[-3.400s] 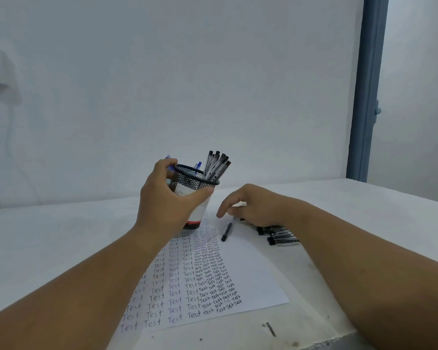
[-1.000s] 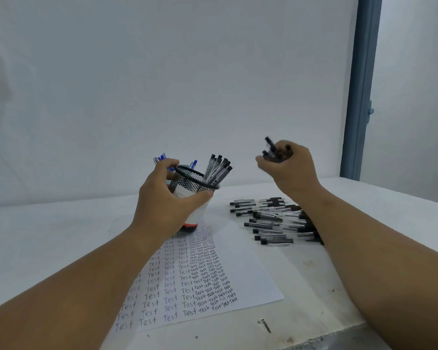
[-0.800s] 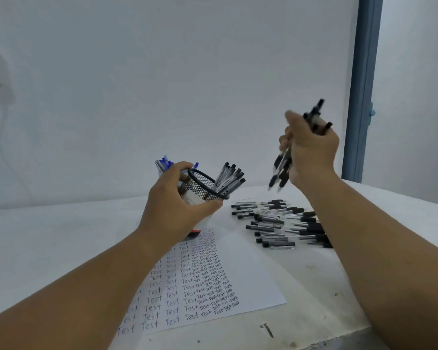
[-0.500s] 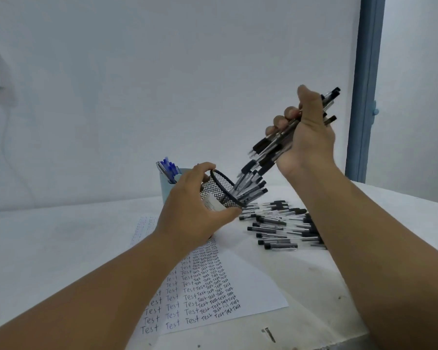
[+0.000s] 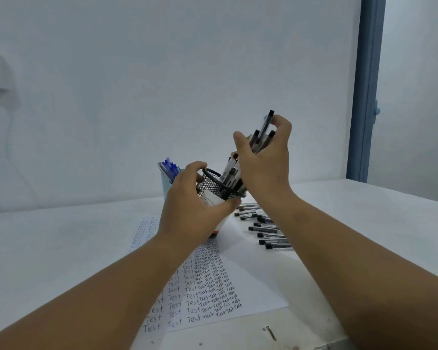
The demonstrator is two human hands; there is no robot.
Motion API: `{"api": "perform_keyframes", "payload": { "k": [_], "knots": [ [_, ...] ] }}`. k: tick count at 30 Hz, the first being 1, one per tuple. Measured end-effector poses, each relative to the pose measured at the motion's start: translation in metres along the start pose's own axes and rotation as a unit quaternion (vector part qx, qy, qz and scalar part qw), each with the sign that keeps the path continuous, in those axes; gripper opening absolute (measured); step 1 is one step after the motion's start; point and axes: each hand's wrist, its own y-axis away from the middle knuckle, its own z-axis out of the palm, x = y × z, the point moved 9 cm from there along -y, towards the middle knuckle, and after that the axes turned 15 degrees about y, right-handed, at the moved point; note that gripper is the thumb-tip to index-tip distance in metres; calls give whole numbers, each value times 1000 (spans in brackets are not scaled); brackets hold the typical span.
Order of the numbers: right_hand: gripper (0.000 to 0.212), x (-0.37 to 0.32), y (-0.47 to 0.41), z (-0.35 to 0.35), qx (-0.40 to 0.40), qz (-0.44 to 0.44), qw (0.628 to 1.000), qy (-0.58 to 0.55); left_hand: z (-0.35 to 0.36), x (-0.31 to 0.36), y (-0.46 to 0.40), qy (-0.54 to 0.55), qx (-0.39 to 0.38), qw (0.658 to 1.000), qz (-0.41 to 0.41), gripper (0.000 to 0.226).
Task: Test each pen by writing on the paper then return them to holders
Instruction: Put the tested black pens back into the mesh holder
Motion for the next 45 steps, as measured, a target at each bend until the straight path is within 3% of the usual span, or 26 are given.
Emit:
{"api": "perform_keyframes", "payload": {
  "k": [3,6,8,11,13,17,22,28,31,35,37,39,41,45],
  "knots": [
    [56,24,0,6,-27,86,996,8,-1,-2,-1,-3,10,1000,-9,88],
    [45,50,8,25,-104,226,966,-68,-4,-4,-1,-14,23,999,-17,88],
    [46,53,11,30,-119,263,951,-113,-6,-3,-1,-11,28,999,-19,88],
    [46,46,6,26,-77,227,957,-161,-8,-5,-1,-11,24,999,-22,87],
    [30,42,5,24,-60,197,966,-154,-6,-7,-1,-11,13,1000,-23,88],
    [27,53,6,20,-32,234,963,-127,-1,-15,-2,21,-6,998,-59,91],
    [56,40,10,23,-63,197,966,-152,5,-26,1,25,-44,993,-109,80],
    [35,17,7,16,-45,102,986,-121,4,-16,6,61,-19,992,-108,70],
    [65,5,7,15,-76,49,990,-109,11,-15,8,65,-28,991,-117,71],
    [99,11,16,35,-195,31,980,-41,7,-15,9,68,-15,992,-109,72],
    [86,11,17,37,-207,22,978,-31,6,-13,9,62,-20,993,-103,72],
    [54,8,12,30,-157,23,986,-43,6,-12,10,61,-22,993,-99,71],
    [47,10,8,24,-114,46,989,-78,8,-8,10,61,-18,994,-93,69],
    [85,16,14,37,-210,56,974,-66,10,-6,11,64,-26,994,-83,67]
  ]
}}
